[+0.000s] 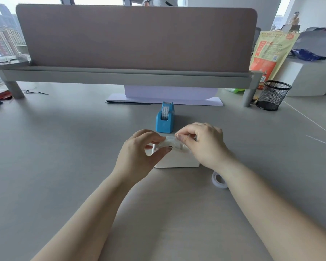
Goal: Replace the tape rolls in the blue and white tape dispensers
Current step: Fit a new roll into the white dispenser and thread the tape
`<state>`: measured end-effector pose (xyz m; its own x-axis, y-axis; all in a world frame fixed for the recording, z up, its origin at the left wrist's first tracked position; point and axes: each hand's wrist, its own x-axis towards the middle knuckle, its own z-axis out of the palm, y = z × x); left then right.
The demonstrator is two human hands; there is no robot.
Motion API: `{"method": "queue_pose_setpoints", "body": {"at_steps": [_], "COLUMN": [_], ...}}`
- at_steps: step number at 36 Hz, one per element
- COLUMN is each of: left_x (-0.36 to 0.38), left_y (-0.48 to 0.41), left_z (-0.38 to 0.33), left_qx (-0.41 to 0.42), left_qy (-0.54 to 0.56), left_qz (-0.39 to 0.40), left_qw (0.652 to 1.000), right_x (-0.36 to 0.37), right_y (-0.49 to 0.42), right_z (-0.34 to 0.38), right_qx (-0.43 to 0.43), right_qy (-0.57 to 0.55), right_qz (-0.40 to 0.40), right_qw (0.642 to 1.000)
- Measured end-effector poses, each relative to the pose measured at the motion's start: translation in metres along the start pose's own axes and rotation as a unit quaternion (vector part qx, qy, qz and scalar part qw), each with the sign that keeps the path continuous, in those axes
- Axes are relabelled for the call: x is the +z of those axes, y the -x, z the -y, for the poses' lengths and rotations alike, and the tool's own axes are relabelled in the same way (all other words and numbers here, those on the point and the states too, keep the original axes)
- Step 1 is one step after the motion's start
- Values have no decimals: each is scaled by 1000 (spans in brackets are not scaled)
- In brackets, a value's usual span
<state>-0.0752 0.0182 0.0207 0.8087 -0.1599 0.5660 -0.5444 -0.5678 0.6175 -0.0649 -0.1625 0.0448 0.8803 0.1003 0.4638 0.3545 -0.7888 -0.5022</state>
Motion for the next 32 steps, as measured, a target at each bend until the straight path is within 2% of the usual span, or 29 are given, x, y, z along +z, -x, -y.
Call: {"method": "queue_pose_setpoints", "body": {"at_steps": [8,18,23,28,32], "left_x": [1,3,5,4,4], "left_y": [0,1,1,2,0], "left_z": [1,2,2,0,-2], "left_qx": [-1,-11,-7,-10,-11], "left_qy": [5,1,4,-11,-3], "left_qz": [-4,-5,-15,-10,2], "left_qw": [1000,1000,1000,1000,1000], "right_x": [4,11,8,3,3], "right_y": [0,3,2,-3,-3], "right_z": [3,7,9,9,9], "right_qx": [-6,-58,-44,37,52], "right_qy": [20,115,130,67,60], "right_qz": [-30,-66,-15,70,78], "right_qw": [999,989,990,995,994]}}
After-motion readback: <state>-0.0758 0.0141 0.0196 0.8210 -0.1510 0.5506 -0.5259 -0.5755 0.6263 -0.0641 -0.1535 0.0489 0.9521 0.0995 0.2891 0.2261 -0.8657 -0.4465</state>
